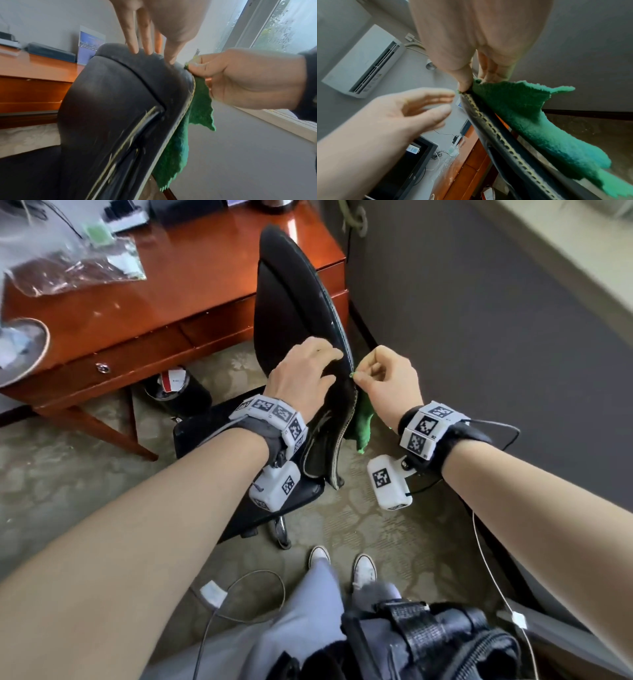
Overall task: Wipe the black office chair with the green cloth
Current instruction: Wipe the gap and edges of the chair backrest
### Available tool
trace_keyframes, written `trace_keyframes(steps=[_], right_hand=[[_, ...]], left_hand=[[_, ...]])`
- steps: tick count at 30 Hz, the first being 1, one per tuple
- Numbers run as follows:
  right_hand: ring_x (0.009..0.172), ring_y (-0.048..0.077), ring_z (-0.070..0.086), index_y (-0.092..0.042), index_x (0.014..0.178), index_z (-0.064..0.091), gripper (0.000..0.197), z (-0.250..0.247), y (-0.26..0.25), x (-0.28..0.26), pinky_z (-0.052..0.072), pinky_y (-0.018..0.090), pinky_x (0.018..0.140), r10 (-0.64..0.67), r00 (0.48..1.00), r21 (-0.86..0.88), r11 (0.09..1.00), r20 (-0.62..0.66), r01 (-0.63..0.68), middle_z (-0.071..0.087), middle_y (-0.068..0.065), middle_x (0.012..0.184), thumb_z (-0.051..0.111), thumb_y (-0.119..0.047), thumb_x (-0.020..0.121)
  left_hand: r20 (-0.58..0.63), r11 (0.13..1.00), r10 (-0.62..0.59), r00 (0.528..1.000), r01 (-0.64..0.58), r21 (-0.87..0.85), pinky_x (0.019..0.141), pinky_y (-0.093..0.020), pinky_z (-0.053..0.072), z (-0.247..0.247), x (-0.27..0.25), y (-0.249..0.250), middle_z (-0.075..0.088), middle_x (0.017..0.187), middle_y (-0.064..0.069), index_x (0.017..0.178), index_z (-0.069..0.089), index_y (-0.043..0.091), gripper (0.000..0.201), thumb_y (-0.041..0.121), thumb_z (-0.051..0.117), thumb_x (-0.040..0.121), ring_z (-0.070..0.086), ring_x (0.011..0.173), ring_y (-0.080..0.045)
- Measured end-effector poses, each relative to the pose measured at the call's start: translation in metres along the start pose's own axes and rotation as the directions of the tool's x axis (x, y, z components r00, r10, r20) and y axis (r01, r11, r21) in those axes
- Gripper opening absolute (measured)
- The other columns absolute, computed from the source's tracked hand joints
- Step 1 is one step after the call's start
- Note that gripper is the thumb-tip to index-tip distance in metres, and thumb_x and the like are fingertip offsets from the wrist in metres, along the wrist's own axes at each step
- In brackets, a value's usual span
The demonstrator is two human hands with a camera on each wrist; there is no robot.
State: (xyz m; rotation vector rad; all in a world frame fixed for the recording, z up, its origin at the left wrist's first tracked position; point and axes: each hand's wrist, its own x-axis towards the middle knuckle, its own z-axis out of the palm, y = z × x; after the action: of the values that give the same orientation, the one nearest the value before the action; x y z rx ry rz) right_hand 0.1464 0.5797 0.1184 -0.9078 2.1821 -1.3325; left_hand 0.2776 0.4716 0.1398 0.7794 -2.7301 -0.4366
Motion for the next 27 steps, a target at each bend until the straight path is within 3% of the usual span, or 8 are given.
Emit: trace_keyframes(steps=[3,5,7,11,15,19,22,27], right_hand=[[0.064,0.005,0.048,-0.017,0.086,0.058,0.005,0.0,-0.004,-0.003,0.04,0.018,0.061,-0.006,1.0,-0.031,1.0,0.014,0.007,0.055,-0.008,0.071,0.061,-0.016,0.089],[0.062,0.006,0.046,-0.018,0.085,0.057,0.006,-0.001,-0.005,-0.007,0.04,0.019,0.059,0.01,1.0,-0.044,0.999,0.0,-0.01,0.055,-0.005,0.069,0.06,-0.018,0.091],[0.062,0.008,0.046,-0.018,0.082,0.058,0.007,0.0,-0.002,-0.01,0.041,0.02,0.06,0.048,0.998,-0.014,0.999,-0.038,-0.048,0.059,0.002,0.071,0.058,-0.018,0.09],[0.061,0.009,0.047,-0.02,0.075,0.063,0.009,0.01,0.006,-0.022,0.047,0.03,0.063,0.156,0.974,0.106,0.984,-0.162,-0.14,0.056,-0.002,0.067,0.062,-0.018,0.084],[0.062,0.007,0.052,-0.023,0.073,0.065,0.01,0.025,0.003,-0.026,0.05,0.023,0.063,0.188,0.937,0.087,0.982,-0.293,-0.169,0.068,0.005,0.076,0.073,-0.02,0.078],[0.065,0.006,0.054,-0.02,0.073,0.065,0.011,0.03,-0.004,-0.026,0.044,0.016,0.063,0.182,0.897,0.008,0.981,-0.403,-0.195,0.068,-0.003,0.076,0.074,-0.02,0.08],[0.069,0.013,0.059,-0.016,0.075,0.066,0.009,0.036,-0.005,-0.03,0.049,0.023,0.069,0.153,0.877,-0.042,0.98,-0.456,-0.193,0.068,-0.003,0.074,0.072,-0.018,0.081],[0.064,0.007,0.055,-0.017,0.075,0.065,0.009,0.037,-0.003,-0.03,0.05,0.026,0.069,0.145,0.87,-0.053,0.98,-0.471,-0.192,0.066,-0.006,0.071,0.072,-0.018,0.08]], left_hand=[[0.108,0.976,0.181,0.977,-0.192,0.101,0.116,-0.041,0.029,-0.002,0.032,-0.002,0.043,0.153,0.0,0.139,0.058,0.023,0.043,0.016,0.061,0.096,0.036,0.142,-0.024],[0.24,0.941,0.277,0.93,-0.314,0.13,0.12,-0.045,0.02,0.0,0.049,-0.006,0.042,0.154,-0.001,0.137,0.06,0.024,0.037,0.02,0.056,0.1,0.028,0.147,-0.026],[0.313,0.931,0.32,0.894,-0.358,0.072,0.121,-0.051,0.016,0.003,0.061,-0.014,0.048,0.149,0.001,0.131,0.063,0.025,0.031,0.022,0.053,0.102,0.025,0.149,-0.026],[0.288,0.911,0.412,0.864,-0.4,-0.103,0.118,-0.059,0.009,0.01,0.07,-0.03,0.057,0.129,0.003,0.118,0.069,0.024,0.022,0.024,0.055,0.1,0.024,0.149,-0.025],[0.251,0.882,0.471,0.846,-0.438,-0.176,0.117,-0.065,0.007,0.016,0.075,-0.039,0.058,0.117,0.003,0.108,0.07,0.024,0.019,0.03,0.055,0.099,0.026,0.148,-0.026],[0.199,0.868,0.484,0.852,-0.44,-0.228,0.117,-0.061,0.007,0.023,0.075,-0.04,0.059,0.111,0.0,0.103,0.072,0.022,0.019,0.029,0.056,0.097,0.029,0.146,-0.025],[0.177,0.867,0.476,0.861,-0.426,-0.259,0.118,-0.059,0.006,0.027,0.076,-0.04,0.059,0.109,-0.001,0.1,0.072,0.021,0.019,0.03,0.057,0.095,0.03,0.145,-0.024],[0.149,0.868,0.466,0.872,-0.418,-0.268,0.119,-0.057,0.005,0.03,0.076,-0.039,0.058,0.108,-0.001,0.098,0.072,0.021,0.015,0.028,0.059,0.094,0.031,0.144,-0.023]])
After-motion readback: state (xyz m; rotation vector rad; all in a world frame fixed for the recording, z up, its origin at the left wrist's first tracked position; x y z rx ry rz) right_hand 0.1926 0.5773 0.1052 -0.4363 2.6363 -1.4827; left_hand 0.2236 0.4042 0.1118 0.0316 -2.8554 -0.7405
